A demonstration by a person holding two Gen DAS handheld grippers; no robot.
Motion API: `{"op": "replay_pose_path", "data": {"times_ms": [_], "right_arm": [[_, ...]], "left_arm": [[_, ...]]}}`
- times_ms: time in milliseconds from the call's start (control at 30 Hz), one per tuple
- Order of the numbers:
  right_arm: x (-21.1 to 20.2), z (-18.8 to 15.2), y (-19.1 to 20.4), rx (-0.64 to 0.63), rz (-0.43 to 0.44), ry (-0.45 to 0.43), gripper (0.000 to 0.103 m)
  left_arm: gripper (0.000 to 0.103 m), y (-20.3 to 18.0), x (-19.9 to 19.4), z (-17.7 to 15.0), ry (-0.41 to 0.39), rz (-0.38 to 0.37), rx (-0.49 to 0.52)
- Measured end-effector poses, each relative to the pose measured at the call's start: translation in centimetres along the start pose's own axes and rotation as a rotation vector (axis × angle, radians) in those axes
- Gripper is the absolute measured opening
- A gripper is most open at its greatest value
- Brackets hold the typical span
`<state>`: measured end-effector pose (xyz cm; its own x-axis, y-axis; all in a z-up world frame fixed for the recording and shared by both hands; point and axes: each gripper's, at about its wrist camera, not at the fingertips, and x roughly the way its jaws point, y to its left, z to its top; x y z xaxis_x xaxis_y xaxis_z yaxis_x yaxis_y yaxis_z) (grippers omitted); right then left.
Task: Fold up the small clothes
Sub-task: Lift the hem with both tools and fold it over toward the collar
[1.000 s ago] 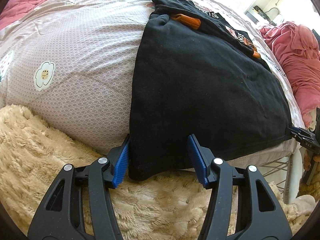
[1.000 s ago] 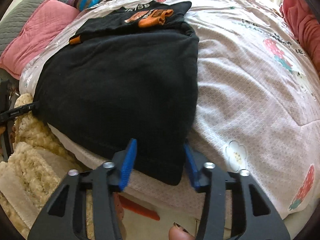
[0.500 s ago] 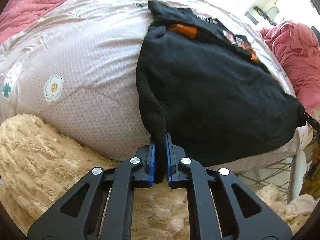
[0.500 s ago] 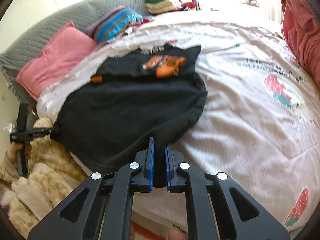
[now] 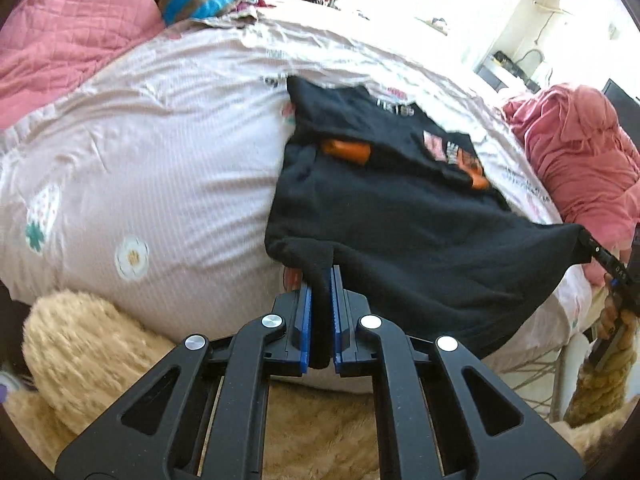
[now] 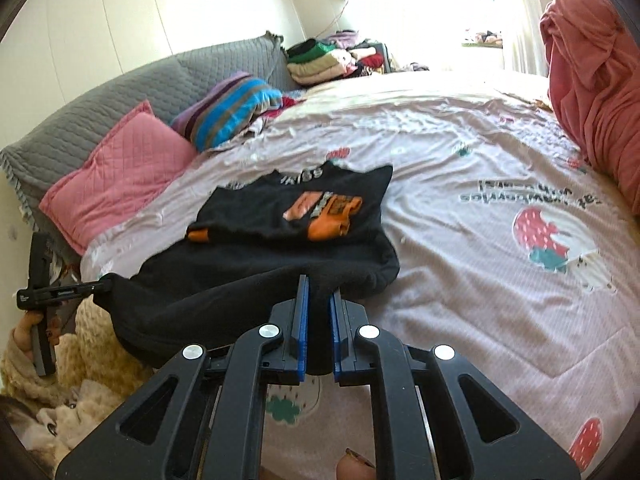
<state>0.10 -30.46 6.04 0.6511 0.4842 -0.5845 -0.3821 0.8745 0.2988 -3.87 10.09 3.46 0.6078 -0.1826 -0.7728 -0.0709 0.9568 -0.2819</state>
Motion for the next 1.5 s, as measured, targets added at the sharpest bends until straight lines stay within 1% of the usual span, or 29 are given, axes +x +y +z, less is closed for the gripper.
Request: {"op": "replay_pose_path", "data": {"times_ms": [200, 400, 567, 633, 933, 1333, 1500], "right_arm": [[-0.4, 2.1, -0.4, 0.009, -0.003, -0.075, 0.008], [0.2, 4.7, -1.1, 0.032, -0.006, -0.133, 0.008], [1.0, 6.7, -1.5, 0.032, -0.019, -0.161, 0.008], [1.3, 7.2, -1.6, 0.029, -0.029, -0.167, 0.008], [3.0, 9.4, -2.5, 0.028, -0.061, -0.184, 0.008], [6.6, 11.8, -3.6, 0.011, -0.077, -0.185, 0.008], [8.2, 12.4, -4.0, -0.005, -0.091, -0.173, 0.008]], "left_arm": [[0.002, -0.2, -0.8, 2.6, -0.058, 0.018, -0.016], [0.002, -1.3, -1.4, 5.3, -0.122, 0.077, 0.013], [0.002, -2.1, -1.6, 7.5, -0.164, 0.116, 0.037], [0.002, -2.3, -1.6, 8.4, -0.175, 0.116, 0.035], [0.002, -3.3, -1.0, 10.9, -0.202, 0.15, 0.051], [0.003, -3.0, 1.8, 13.6, -0.2, 0.194, 0.048], [0.003, -2.8, 3.3, 14.5, -0.2, 0.222, 0.065]]}}
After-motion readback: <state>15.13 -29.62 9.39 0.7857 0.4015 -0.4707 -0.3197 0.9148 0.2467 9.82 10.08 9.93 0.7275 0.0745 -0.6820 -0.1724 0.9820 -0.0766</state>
